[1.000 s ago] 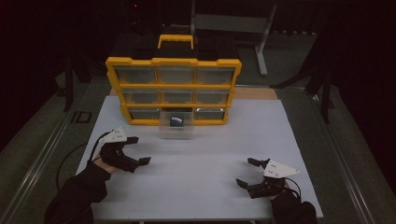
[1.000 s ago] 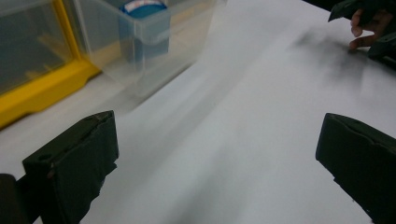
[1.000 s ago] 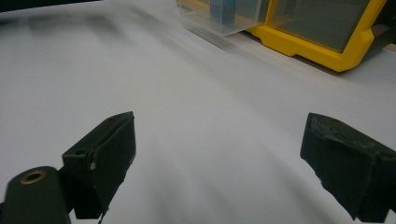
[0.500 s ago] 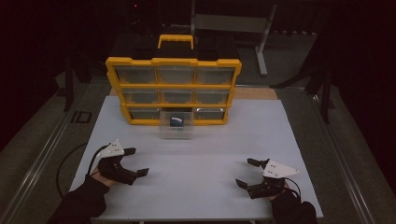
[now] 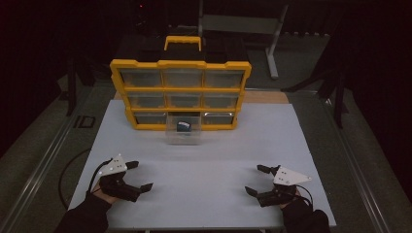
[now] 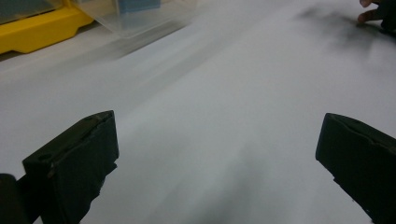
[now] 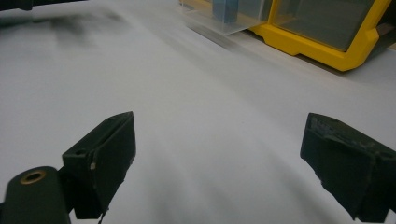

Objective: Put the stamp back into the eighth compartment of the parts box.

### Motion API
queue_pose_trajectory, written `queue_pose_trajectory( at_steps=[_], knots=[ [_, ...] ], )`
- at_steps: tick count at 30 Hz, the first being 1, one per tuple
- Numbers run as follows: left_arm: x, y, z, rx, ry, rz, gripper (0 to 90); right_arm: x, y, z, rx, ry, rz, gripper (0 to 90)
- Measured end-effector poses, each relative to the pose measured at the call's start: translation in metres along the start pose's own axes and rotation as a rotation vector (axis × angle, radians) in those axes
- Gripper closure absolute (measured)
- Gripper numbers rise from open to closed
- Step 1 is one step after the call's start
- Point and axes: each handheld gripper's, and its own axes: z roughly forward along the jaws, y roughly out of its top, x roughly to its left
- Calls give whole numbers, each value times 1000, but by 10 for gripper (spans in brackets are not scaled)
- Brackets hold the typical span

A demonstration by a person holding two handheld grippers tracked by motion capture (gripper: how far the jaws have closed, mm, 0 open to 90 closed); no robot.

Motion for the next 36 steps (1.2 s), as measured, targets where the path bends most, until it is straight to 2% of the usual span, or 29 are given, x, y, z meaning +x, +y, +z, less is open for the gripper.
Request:
queue_pose_trajectory(
  at_steps=[6, 11, 16, 27, 36],
  knots=[
    [-3, -8, 0, -15, 23, -3, 3, 0, 1, -1, -4, -1, 1, 105],
    [-9, -14, -2, -12, 98, -9, 3, 0, 1, -1, -5, 1, -3, 105],
    [-11, -14, -1, -20, 152, -7, 3, 1, 1, -1, -6, 3, -5, 105],
    [-13, -16, 4, -8, 146, 16, 3, 0, 0, 0, 2, 6, -2, 105],
    [-9, -18, 3, -34, 133, -19, 3, 0, -1, 0, 3, 8, 5, 105]
  ],
)
